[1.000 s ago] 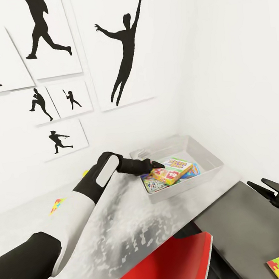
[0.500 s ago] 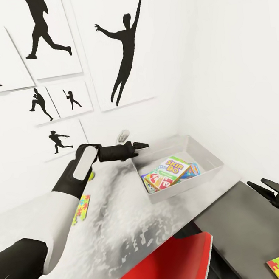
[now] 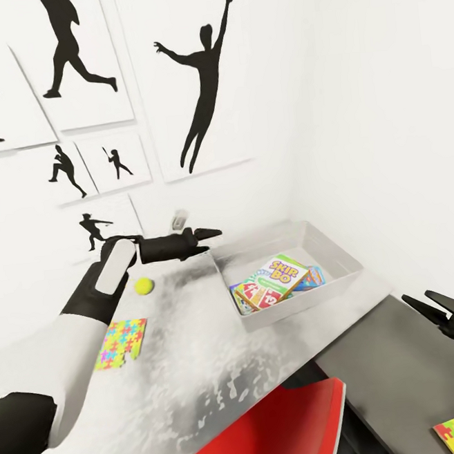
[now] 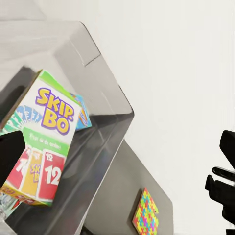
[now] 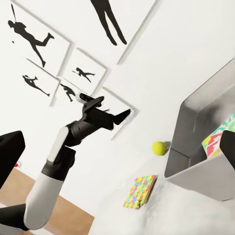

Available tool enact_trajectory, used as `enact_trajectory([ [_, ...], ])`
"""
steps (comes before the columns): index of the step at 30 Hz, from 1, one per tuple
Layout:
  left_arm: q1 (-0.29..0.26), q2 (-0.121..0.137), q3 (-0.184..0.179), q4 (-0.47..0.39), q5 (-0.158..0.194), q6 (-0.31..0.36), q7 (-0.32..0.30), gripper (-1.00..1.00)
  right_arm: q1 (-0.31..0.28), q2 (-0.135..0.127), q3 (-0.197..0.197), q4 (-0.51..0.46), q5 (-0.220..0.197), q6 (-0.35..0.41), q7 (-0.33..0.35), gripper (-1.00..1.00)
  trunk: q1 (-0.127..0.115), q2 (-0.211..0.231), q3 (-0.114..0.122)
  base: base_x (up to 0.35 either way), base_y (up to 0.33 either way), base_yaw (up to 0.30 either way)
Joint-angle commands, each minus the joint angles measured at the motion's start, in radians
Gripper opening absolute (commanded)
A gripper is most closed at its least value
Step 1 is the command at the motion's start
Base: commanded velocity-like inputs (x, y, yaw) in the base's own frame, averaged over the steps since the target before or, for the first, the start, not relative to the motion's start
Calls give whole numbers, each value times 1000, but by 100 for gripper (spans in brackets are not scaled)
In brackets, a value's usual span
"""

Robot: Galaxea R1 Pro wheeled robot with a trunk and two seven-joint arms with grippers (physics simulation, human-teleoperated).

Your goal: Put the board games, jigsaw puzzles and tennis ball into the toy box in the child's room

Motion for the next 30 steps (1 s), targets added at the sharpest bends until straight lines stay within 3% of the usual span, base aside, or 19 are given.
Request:
enact_trajectory([
  [1,-1,17,-1,0,2,0,-26,100,-1,0,-1,0,1,4,3,100,0,-1,0,0,0,-58],
  [2,0,52,-2,-1,20,0,-58,100,-1,0,-1,0,1,3,3,100,0,-1,2,0,0,-67],
  [4,2,92,-2,-2,35,0,-95,100,-1,0,-1,0,1,0,3,100,0,-1,4,0,0,-71],
  [7,25,200,-2,-11,55,-1,-207,100,-1,0,-1,0,1,-7,4,100,0,-1,9,0,0,-56],
  [12,88,312,4,-16,60,-3,-345,100,0,0,-1,0,1,-13,16,100,0,-1,17,0,0,-21],
  [13,118,359,11,-17,61,-6,-408,100,-1,0,-1,0,1,-14,22,100,0,-1,18,0,0,-8],
  [14,134,381,14,-17,61,-8,-440,100,-1,0,-1,0,1,-15,25,100,0,-1,20,0,0,-6],
  [15,170,419,19,-18,60,-11,-506,100,-1,0,0,0,1,-17,30,100,0,-1,22,0,0,-4],
  [18,252,475,30,-18,56,-24,-627,100,-1,0,0,0,1,-27,35,100,0,-1,26,0,0,-3],
  [23,385,519,73,-10,52,-107,-762,100,0,1,2,0,0,-41,38,100,0,-1,35,0,0,0],
  [27,470,527,97,-7,51,-152,-805,100,0,4,3,0,0,-45,38,100,0,-1,41,0,0,0],
  [30,490,530,111,-7,52,-160,-815,100,0,7,4,0,1,-46,38,100,0,-1,46,0,0,0],
])
